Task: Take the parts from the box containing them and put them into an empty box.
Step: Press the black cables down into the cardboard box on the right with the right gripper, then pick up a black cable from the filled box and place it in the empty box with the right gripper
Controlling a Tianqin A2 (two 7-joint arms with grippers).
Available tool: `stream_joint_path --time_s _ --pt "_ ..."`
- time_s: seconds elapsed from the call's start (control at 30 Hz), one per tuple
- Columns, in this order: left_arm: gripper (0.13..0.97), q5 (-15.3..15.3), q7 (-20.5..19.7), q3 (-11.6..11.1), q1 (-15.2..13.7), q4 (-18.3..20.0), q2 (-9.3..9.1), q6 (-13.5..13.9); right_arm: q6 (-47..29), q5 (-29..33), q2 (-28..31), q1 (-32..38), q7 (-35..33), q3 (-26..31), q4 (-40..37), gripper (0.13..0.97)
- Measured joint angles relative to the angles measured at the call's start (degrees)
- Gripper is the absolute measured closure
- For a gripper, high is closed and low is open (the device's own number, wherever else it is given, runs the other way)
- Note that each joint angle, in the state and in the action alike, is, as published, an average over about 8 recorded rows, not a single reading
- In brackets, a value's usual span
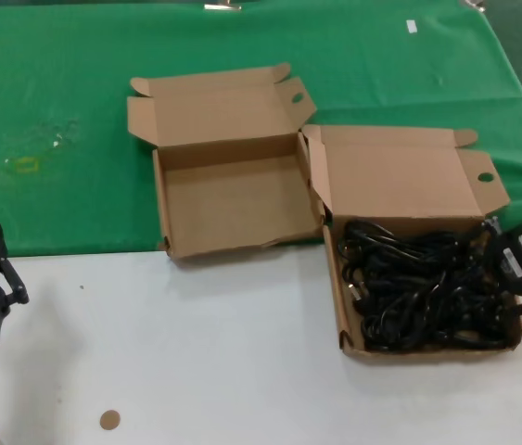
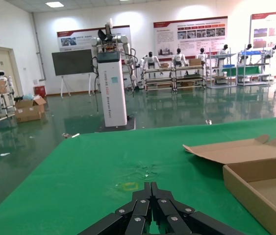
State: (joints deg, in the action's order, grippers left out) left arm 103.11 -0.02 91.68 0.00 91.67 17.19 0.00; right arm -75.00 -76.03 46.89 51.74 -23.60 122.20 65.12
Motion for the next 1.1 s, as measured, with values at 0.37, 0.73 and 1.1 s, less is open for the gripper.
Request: stream_joint_path --time_s 0.37,0.73,1.1 --pt "0.945 0.0 0.0 0.0 0.0 0.0 0.0 0.0 1.5 1.2 -0.9 0.8 -1.3 0.1 -0.9 0.743" --pt "0.945 0.0 0.0 0.0 0.0 0.0 0.0 0.0 0.6 1.3 -0.9 2.9 1.4 -0.5 0.6 0.876" --pt "0.945 0.0 0.0 0.0 0.0 0.0 0.0 0.0 -3.4 -0.8 -1.3 7.3 7.9 -1.8 3.6 0.895"
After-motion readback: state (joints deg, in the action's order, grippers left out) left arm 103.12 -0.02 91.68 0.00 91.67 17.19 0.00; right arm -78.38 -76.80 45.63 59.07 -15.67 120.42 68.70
